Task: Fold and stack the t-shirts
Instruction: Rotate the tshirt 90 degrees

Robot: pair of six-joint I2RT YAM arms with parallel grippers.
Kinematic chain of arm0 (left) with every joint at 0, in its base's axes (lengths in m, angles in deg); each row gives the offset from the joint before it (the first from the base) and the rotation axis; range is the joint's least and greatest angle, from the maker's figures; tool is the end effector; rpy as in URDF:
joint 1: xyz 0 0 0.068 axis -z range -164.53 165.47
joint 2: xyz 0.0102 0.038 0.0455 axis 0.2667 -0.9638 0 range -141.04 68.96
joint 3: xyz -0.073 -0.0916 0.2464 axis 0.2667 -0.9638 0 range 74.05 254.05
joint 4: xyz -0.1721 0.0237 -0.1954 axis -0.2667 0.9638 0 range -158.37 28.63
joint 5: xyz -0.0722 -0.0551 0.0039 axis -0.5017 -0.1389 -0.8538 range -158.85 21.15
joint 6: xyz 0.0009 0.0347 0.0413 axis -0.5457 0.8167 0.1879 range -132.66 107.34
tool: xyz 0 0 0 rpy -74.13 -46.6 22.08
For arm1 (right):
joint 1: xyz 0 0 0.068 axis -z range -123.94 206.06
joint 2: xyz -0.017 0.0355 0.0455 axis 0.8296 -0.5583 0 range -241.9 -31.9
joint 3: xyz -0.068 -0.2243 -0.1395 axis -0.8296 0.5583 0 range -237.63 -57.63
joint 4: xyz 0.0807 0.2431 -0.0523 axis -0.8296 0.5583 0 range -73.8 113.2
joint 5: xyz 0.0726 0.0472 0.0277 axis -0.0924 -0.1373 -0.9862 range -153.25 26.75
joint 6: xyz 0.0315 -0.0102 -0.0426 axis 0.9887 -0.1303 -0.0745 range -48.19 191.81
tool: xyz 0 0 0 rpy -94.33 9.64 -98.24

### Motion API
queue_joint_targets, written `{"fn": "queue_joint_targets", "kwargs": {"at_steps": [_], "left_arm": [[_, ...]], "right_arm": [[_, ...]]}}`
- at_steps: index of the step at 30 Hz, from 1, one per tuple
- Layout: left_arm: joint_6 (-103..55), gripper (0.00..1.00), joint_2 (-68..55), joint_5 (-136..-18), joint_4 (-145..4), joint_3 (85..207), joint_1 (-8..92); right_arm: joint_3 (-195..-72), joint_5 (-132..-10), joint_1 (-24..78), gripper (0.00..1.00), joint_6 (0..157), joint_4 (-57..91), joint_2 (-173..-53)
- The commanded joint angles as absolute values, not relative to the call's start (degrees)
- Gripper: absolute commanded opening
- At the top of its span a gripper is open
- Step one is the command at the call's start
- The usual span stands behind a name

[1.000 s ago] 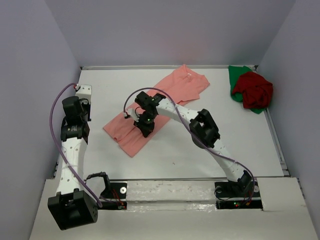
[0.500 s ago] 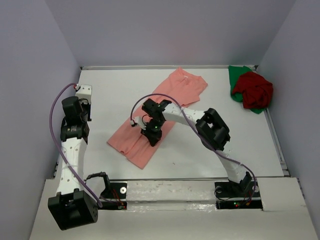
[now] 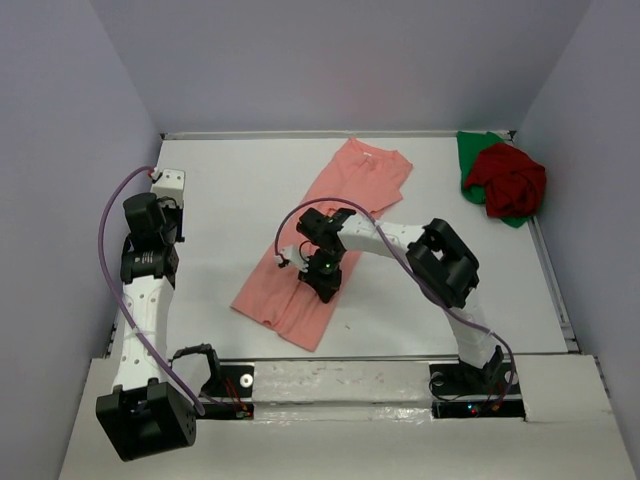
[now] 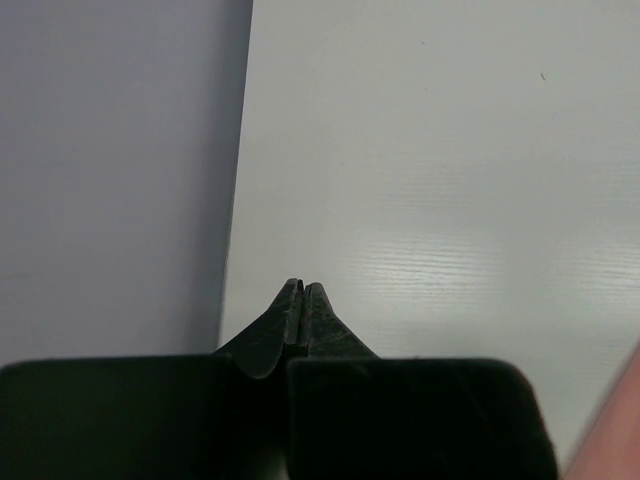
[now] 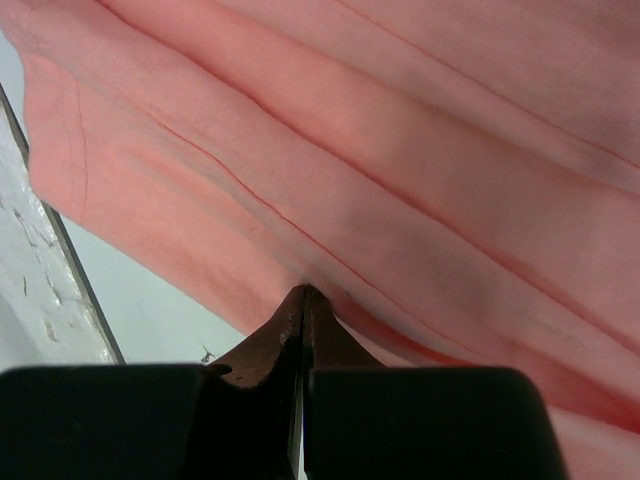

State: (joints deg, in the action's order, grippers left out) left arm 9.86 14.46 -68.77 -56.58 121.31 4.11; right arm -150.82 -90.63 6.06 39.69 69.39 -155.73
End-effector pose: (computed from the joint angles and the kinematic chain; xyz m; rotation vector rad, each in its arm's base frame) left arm 0.2166 0.0435 0.3214 0.1863 1.9141 0.4008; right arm 0.2571 0.3320 0.1545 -2.0131 2.2505 0.7517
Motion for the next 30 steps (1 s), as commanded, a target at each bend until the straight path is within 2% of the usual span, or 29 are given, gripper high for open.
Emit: {"fn": "queue_joint_targets", "kwargs": {"at_steps": [1, 20, 30], "left_arm": [[9.05, 0.0, 15.87, -70.87, -58.26, 121.59, 3.87], [8.7, 0.0, 14.2, -74.73, -57.38, 122.65, 3.87], [8.78, 0.0, 13.32, -76.49, -56.86, 122.83, 3.87]], "right_arm": [[-145.79, -80.05, 6.48, 0.0, 37.18, 71.57, -156.62], [-136.83, -69.5, 15.1, 0.0, 38.67, 69.9, -149.59], [-132.43, -65.72, 15.63, 0.0, 38.67, 70.34, -147.83]]}}
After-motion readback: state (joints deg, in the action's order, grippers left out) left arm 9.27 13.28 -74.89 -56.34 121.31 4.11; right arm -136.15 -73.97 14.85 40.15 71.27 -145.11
